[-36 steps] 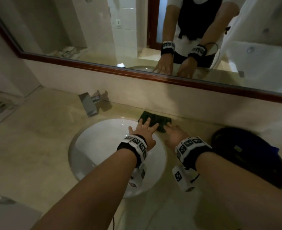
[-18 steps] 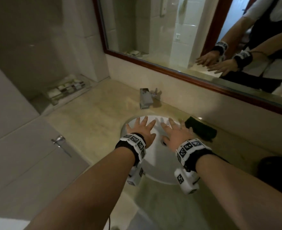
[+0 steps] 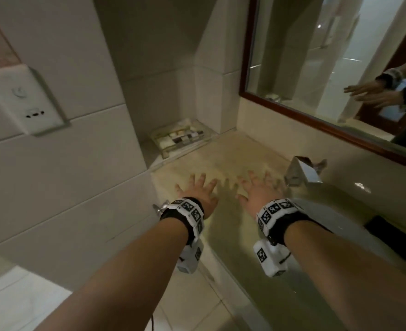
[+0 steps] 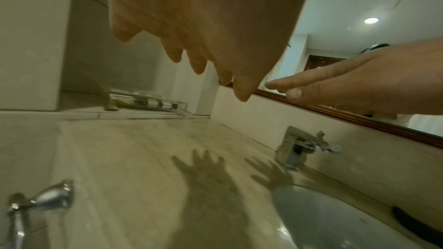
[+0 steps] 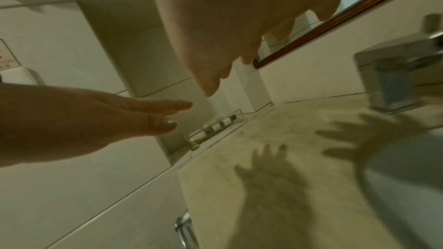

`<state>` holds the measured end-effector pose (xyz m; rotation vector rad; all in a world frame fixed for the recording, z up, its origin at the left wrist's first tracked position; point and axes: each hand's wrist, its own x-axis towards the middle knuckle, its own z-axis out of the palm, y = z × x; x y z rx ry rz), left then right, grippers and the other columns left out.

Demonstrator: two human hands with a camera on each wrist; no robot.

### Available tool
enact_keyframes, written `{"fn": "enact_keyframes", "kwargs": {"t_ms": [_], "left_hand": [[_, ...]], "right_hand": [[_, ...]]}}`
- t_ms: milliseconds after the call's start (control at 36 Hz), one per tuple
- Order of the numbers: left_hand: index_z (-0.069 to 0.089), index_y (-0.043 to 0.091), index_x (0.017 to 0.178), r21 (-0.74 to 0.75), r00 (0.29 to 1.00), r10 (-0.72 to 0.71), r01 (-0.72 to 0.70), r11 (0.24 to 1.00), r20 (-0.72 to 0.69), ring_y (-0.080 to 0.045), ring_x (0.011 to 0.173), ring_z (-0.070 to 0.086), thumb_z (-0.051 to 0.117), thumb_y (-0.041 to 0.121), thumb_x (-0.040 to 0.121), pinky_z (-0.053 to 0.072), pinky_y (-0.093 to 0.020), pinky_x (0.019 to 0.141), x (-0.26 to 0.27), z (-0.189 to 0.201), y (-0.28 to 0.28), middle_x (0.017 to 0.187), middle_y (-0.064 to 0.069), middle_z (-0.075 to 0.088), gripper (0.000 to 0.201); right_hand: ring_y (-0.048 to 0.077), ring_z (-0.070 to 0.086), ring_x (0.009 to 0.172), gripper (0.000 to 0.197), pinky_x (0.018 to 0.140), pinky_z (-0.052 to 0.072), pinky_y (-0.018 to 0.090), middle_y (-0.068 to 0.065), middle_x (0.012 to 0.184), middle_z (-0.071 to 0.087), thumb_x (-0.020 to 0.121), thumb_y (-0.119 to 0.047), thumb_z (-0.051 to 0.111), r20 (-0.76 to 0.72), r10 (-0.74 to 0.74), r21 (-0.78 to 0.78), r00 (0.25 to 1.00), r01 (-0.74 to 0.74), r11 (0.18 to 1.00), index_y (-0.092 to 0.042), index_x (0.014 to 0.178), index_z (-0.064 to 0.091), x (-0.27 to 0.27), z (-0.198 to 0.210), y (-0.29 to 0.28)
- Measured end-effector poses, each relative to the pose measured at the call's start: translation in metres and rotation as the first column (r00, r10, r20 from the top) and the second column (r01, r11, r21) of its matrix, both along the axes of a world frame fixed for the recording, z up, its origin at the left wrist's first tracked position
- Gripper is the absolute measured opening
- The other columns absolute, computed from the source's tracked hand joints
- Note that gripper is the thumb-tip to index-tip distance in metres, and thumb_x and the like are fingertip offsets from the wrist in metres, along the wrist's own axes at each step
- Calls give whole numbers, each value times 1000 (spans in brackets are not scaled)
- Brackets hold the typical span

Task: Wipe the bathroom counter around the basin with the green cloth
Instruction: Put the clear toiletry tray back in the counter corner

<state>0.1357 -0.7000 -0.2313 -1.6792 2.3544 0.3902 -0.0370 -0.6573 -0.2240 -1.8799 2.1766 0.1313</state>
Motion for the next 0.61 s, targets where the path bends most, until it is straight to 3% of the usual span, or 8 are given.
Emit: {"fn": "enact_keyframes", "kwargs": {"t_ms": [250, 611], "left_hand": [[0, 43, 152, 7, 997, 74, -73, 997, -18, -27, 149, -7, 31, 57, 98, 8, -66, 114, 79, 0, -73, 163, 6, -9, 64], [3, 40, 153, 3, 993, 107, -107, 994, -55, -27, 149, -9, 34, 55, 98, 8, -66, 114, 97, -5, -158, 163, 5, -9, 65]], "right_hand": [[35, -8, 147, 63, 115, 5, 61, -11, 161, -8, 98, -52, 34, 10, 28, -38, 1000, -28, 999, -40, 151, 2, 70, 4, -83], [36, -12, 146, 67, 115, 3, 61, -10, 161, -13, 97, -55, 30, -89, 115, -9, 989, -116, 993, -36, 153, -1, 97, -7, -176]]}}
